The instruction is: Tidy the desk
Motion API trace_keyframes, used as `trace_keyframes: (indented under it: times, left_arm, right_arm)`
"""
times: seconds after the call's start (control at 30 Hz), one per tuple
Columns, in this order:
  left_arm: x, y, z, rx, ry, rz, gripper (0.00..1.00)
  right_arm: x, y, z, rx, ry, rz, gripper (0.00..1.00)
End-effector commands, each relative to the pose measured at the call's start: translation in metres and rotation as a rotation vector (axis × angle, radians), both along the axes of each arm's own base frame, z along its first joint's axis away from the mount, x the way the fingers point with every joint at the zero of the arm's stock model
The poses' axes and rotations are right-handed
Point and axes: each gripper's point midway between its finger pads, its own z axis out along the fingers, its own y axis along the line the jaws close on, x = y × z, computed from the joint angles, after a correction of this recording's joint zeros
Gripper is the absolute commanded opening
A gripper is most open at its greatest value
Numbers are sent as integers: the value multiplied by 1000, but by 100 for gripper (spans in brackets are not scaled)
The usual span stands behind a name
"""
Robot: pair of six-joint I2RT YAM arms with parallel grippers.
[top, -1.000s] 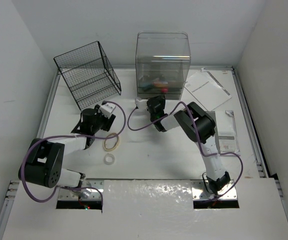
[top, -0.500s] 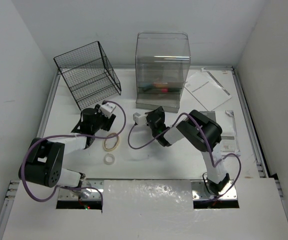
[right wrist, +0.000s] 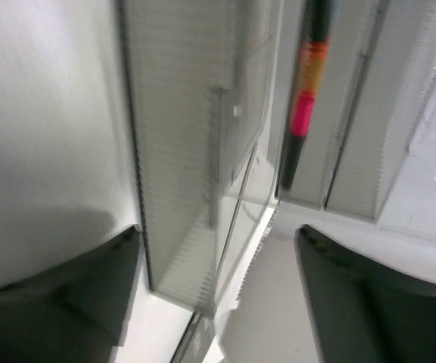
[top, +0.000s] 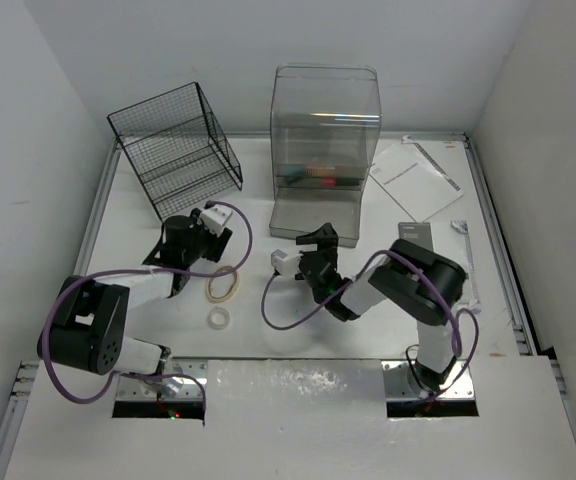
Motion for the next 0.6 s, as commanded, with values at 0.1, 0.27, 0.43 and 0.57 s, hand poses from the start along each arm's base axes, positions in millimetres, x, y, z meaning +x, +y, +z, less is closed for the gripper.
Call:
trace_keyframes:
  times: [0.1, 0.27, 0.43, 0.57]
  left_arm:
    - [12, -2, 14, -13, -33, -16, 57]
    - [0, -20, 8, 29, 57, -193, 57]
    - [-50, -23, -12, 112, 350, -396, 57]
    - [-89, -18, -23, 140, 503, -474, 58]
  right_arm:
    - [-26, 9, 57, 322, -16, -23, 94]
    - [-75, 54, 69, 781, 338, 94, 99]
    - [-104, 62, 86, 1044, 440, 141, 99]
    - [-108, 41, 77, 1076, 415, 74, 99]
